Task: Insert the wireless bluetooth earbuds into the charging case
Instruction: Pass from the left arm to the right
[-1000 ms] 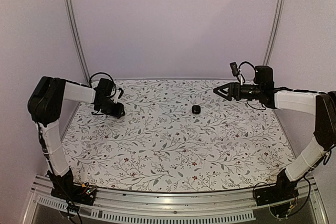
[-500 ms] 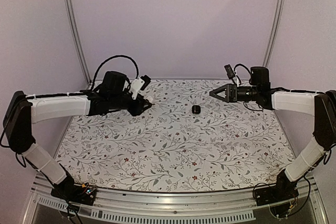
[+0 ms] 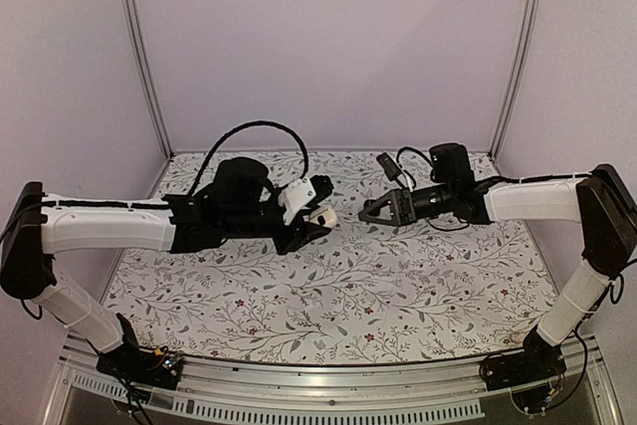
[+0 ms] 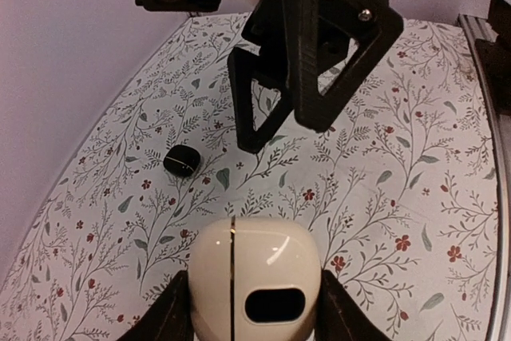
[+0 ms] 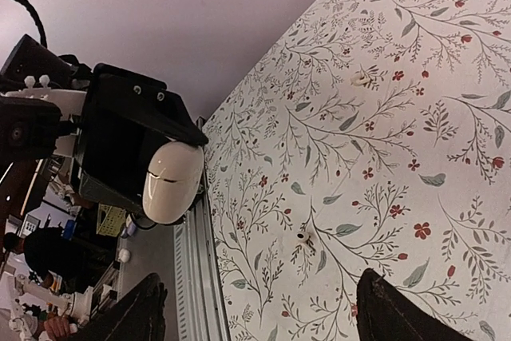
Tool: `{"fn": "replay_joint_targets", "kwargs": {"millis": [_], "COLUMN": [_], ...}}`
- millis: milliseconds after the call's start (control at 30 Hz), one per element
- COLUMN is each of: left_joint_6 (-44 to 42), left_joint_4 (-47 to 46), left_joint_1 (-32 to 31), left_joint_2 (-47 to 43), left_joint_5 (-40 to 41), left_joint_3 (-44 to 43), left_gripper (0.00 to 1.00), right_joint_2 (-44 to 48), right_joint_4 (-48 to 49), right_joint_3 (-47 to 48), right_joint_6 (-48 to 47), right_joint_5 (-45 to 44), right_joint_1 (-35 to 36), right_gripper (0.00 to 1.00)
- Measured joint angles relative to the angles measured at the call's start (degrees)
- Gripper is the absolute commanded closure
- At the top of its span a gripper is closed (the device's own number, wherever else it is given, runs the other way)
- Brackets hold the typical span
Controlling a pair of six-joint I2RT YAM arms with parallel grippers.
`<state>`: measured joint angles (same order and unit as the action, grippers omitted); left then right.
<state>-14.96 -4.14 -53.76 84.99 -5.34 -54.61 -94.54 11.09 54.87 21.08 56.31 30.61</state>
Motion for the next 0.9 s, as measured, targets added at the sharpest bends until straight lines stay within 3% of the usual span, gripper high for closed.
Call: {"fn": "replay_joint_targets", "kwargs": {"millis": [267, 467, 900], "left_joint_6": [-2.6, -4.37, -6.08], "left_joint_4": [-1.57, -2.21, -2.43], "left_joint_1": [-3.41, -4.87, -5.95], "left_joint_2": [0.74, 2.38, 3.54], "left_joint_5": [5.68, 9.53, 12.11], "left_joint_3": [0.0, 0.0, -0.2], "left_gripper": [0.65, 0.66, 0.67], "right_joint_2": [-1.51, -2.86, -4.94], "right_joint_4": [1.14, 2.36, 3.37], "right_joint_3": [0.46, 2.43, 4.35], "right_joint_6": [2.16, 3.74, 5.11], "right_joint_5": [-0.17, -0.02, 0.33], "right_joint_1": [4.92, 6.45, 8.35], "right_gripper": [0.34, 0.49, 0.6]}}
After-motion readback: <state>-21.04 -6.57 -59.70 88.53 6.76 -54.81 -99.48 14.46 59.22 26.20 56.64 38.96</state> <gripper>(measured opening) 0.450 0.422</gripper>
